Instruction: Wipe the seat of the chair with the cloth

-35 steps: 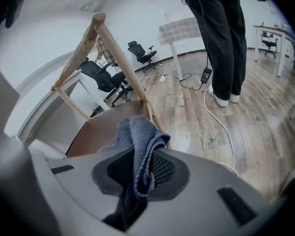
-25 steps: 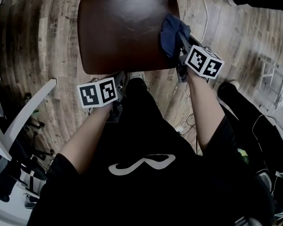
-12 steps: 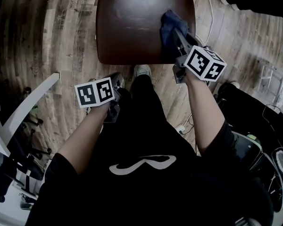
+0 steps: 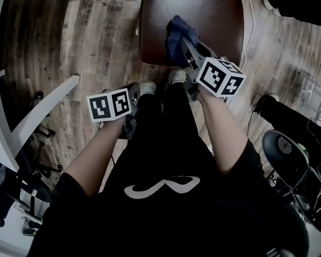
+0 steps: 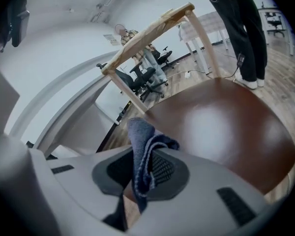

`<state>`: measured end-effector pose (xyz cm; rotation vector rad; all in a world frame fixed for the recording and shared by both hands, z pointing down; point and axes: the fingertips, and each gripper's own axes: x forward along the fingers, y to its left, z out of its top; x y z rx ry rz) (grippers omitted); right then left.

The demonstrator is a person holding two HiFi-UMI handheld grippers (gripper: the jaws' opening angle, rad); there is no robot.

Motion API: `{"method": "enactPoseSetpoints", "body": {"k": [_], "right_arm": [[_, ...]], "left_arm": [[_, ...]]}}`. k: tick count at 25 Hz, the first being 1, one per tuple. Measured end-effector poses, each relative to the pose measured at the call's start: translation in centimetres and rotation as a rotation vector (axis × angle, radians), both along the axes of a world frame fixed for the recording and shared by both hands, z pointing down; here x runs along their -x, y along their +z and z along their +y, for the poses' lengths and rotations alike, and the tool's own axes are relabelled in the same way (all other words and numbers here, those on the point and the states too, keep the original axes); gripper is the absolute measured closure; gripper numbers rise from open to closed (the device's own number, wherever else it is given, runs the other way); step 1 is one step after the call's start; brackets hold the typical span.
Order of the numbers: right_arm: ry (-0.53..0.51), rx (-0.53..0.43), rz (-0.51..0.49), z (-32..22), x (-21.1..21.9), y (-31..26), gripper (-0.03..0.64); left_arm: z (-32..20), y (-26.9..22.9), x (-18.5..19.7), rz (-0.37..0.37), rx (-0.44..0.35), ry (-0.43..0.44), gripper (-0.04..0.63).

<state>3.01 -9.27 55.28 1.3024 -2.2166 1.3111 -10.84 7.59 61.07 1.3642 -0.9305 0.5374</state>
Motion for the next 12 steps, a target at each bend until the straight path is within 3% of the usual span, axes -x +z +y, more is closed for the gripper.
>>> {"method": "enactPoseSetpoints", "body": {"k": [5,12], "right_arm": [[-0.087,0.027,-0.030,1.8,5.3,0.2,0.563],[-0.137,0.054,-0.066,1.9,10.0,1.4,0.563]], "left_arm": [[0.5,0.5,2.4,0.009,0.009,-0.076,0.583],[2.0,1.0,2.3,0.022,0.014,-0.084,0.583]]}}
